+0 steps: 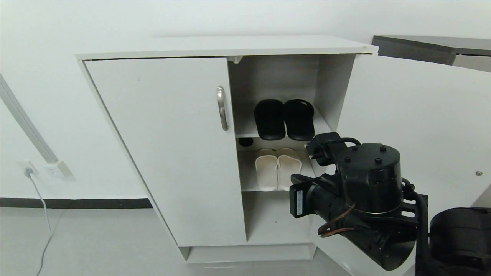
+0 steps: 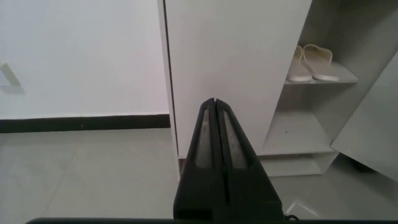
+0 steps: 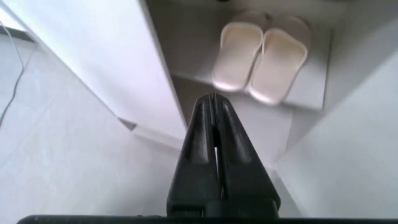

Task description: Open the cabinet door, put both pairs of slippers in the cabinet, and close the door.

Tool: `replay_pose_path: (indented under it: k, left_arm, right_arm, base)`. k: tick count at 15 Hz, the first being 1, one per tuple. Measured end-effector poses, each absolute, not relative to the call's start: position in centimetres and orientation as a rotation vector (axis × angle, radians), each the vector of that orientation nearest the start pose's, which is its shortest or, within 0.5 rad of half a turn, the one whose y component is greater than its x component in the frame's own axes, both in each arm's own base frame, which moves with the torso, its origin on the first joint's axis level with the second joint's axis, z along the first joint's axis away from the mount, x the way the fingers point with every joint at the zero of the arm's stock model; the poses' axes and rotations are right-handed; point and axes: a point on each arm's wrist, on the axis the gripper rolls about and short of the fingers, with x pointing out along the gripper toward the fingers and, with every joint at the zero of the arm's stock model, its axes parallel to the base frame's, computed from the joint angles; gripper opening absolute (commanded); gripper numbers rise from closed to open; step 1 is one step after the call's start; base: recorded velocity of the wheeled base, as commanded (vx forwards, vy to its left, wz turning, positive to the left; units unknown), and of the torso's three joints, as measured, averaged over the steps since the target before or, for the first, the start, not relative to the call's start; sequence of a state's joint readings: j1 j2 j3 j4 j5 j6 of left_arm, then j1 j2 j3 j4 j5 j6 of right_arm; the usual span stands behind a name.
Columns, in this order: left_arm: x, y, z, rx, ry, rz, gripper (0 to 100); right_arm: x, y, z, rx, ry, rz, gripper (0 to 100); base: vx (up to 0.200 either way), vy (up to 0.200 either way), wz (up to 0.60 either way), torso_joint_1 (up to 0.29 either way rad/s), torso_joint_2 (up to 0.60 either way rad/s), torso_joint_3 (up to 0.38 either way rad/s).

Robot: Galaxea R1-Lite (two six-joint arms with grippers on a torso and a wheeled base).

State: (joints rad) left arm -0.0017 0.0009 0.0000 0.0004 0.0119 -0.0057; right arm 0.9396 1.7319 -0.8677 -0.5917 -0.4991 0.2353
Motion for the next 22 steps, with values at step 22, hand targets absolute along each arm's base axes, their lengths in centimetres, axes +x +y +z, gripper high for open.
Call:
replay_pose_path:
  k: [22]
  left_arm:
    - [-2.3,0.0,7.6,-0.007,0.0,0.01,0]
  right_arm:
    - [19.0,24.0,16.5,-0.025,0.3,0.412,0]
  base:
    - [-0.064,0.0,0.0,0.001,0.0,0.001]
